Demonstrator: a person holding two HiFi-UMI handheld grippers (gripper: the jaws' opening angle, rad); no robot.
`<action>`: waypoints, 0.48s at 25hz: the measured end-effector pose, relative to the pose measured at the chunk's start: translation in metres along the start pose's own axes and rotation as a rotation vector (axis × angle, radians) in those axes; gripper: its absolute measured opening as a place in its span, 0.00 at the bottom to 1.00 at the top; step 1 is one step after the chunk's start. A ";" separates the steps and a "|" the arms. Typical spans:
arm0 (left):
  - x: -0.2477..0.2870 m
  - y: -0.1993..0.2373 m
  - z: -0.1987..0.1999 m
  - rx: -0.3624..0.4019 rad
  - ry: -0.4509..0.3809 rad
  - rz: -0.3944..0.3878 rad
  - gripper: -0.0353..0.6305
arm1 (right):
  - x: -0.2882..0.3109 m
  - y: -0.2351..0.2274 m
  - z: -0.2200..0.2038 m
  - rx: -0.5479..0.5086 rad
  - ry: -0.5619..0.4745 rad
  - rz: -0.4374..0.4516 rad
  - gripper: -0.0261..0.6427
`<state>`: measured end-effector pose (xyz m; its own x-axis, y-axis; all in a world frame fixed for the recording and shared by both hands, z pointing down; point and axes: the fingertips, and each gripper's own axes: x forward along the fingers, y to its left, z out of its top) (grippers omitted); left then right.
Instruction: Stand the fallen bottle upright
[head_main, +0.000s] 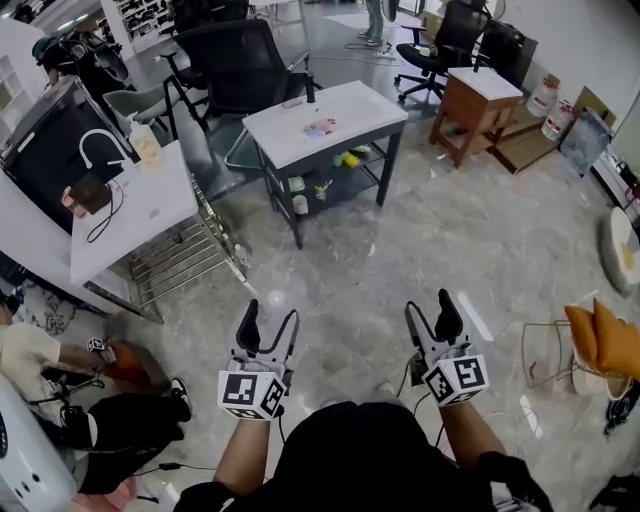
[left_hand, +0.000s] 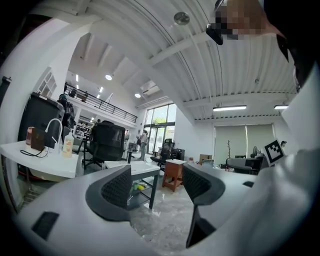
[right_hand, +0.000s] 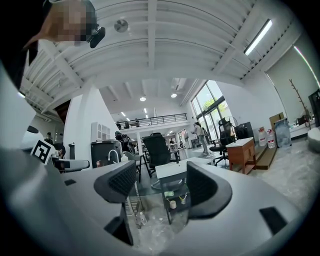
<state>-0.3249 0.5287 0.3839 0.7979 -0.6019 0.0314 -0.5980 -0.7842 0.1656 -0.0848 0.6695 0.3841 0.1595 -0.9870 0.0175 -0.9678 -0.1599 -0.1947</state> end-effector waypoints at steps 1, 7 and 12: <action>0.000 0.004 -0.002 -0.001 0.009 -0.002 0.54 | 0.002 0.003 -0.002 -0.006 0.003 0.005 0.51; 0.014 0.019 -0.004 0.003 0.015 0.012 0.54 | 0.021 0.000 -0.008 -0.017 0.012 0.008 0.51; 0.046 0.028 0.002 0.009 0.003 0.033 0.54 | 0.056 -0.021 -0.003 0.010 -0.012 -0.002 0.51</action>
<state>-0.3050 0.4786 0.3880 0.7780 -0.6270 0.0392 -0.6246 -0.7653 0.1556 -0.0559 0.6176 0.3919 0.1640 -0.9864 0.0066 -0.9655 -0.1618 -0.2040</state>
